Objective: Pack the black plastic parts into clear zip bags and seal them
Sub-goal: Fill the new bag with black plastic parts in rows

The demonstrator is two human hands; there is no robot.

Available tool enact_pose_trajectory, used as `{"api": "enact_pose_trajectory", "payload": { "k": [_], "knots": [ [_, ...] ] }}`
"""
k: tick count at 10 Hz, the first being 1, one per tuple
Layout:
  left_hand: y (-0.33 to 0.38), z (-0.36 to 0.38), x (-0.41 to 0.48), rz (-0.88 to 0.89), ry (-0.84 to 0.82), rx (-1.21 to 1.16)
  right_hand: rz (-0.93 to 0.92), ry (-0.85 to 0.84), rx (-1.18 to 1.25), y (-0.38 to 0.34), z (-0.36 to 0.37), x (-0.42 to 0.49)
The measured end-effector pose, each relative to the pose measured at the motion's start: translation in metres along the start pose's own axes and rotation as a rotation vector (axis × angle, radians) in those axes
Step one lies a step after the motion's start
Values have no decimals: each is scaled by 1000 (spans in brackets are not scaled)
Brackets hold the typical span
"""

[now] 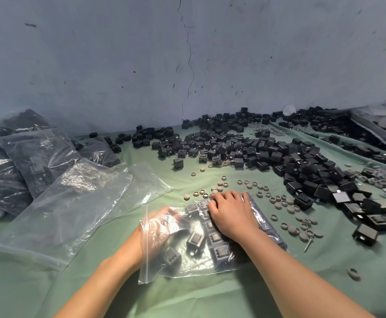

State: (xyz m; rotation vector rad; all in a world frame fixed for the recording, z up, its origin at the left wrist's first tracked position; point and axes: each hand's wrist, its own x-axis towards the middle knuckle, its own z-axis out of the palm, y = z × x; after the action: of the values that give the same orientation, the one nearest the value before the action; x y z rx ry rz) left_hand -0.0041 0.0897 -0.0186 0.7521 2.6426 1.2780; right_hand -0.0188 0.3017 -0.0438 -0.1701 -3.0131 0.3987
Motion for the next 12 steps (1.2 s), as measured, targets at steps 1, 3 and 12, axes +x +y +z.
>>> {"api": "enact_pose_trajectory", "payload": {
  "k": [1,3,12],
  "knots": [
    [-9,-7,-1,-14,-19,26,0,-6,-1,-1,-1,0],
    [-24,-20,-4,26,-163,106,-3,-8,1,-1,-1,-1],
    [-16,-45,-13,-88,-389,40,-7,-1,-1,1,1,-1]
  ]
}}
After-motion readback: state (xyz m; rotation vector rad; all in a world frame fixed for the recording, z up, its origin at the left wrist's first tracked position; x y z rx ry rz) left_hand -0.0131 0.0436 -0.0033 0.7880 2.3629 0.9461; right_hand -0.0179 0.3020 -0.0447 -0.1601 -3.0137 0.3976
